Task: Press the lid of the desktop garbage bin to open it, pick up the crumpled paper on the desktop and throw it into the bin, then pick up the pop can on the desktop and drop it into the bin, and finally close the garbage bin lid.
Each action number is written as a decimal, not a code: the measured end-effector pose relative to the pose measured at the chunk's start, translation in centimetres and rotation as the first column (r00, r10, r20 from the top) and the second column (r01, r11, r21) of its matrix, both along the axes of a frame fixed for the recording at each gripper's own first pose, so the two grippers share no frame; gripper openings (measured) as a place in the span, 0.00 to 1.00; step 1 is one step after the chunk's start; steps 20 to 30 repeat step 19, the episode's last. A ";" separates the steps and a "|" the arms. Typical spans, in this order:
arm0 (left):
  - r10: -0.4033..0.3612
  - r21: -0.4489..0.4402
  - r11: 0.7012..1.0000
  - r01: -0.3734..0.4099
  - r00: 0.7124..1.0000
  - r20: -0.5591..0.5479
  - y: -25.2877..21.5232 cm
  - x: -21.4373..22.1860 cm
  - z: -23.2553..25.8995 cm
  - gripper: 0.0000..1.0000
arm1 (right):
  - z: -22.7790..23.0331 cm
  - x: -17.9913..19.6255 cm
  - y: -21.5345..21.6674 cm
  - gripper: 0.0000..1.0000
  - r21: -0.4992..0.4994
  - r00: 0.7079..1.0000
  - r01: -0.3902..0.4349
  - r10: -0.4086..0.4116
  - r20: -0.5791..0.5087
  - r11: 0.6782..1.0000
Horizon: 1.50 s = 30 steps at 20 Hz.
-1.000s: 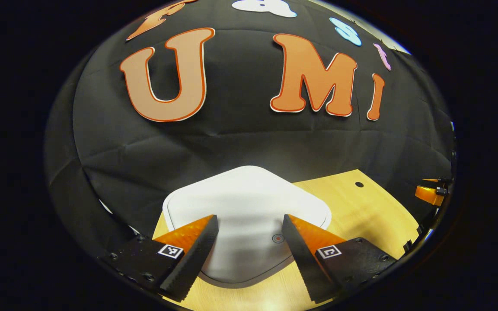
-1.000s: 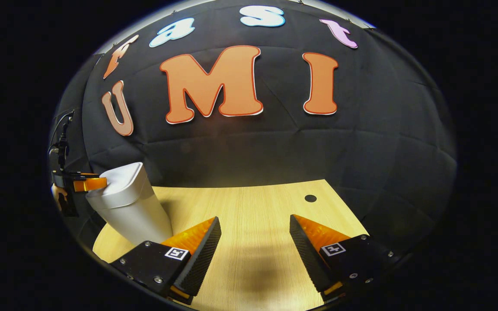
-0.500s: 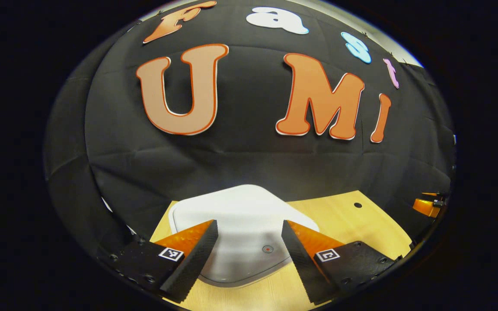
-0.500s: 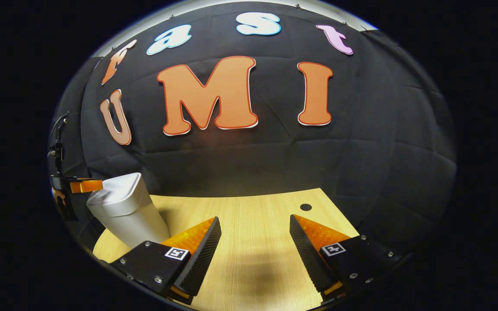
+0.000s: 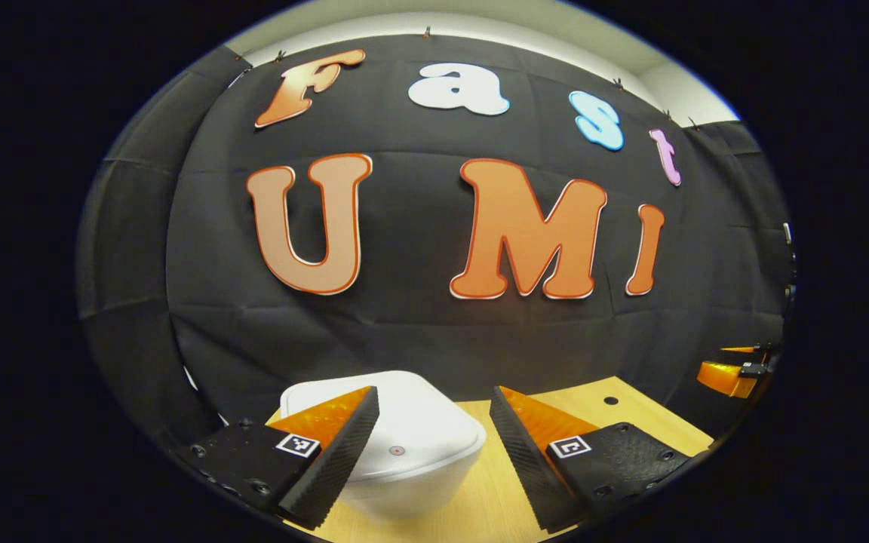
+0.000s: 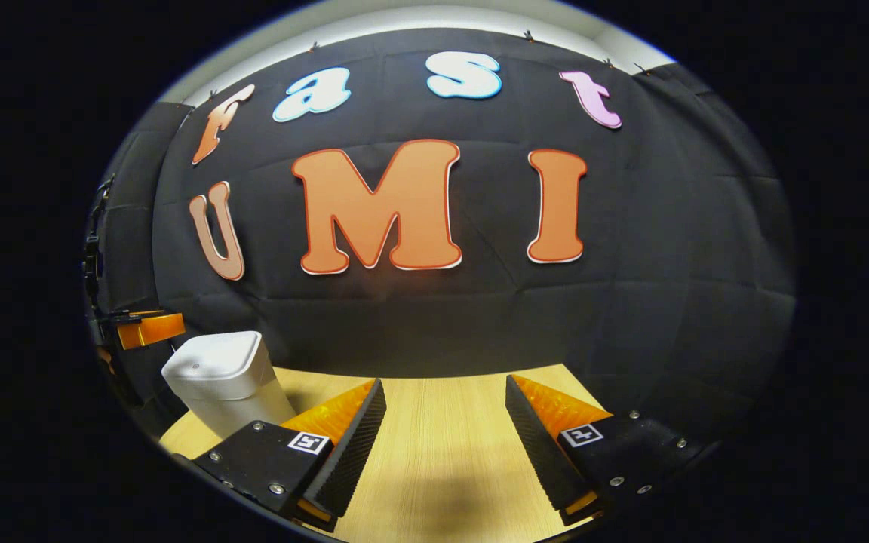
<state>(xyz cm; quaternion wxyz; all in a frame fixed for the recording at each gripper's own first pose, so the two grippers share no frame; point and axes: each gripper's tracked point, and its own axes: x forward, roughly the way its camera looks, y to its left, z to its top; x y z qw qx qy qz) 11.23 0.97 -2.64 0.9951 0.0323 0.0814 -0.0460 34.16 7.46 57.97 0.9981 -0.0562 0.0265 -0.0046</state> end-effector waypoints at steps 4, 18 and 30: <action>0.004 -0.029 1.000 -0.003 0.999 0.033 -2.1 -2.1 -1.0 0.94 | -0.3 -0.5 0.8 0.95 -0.009 0.999 -0.025 0.025 0.020 1.000; 0.018 -0.021 1.000 -0.017 0.999 0.050 -4.3 -4.8 -3.3 0.94 | -2.7 -1.7 1.6 0.95 -0.017 0.998 -0.056 0.056 -0.005 0.998; 0.015 -0.020 1.000 -0.014 0.999 0.048 -4.5 -4.7 -3.3 0.94 | -2.6 -1.6 1.6 0.95 -0.015 0.998 -0.056 0.056 -0.002 0.998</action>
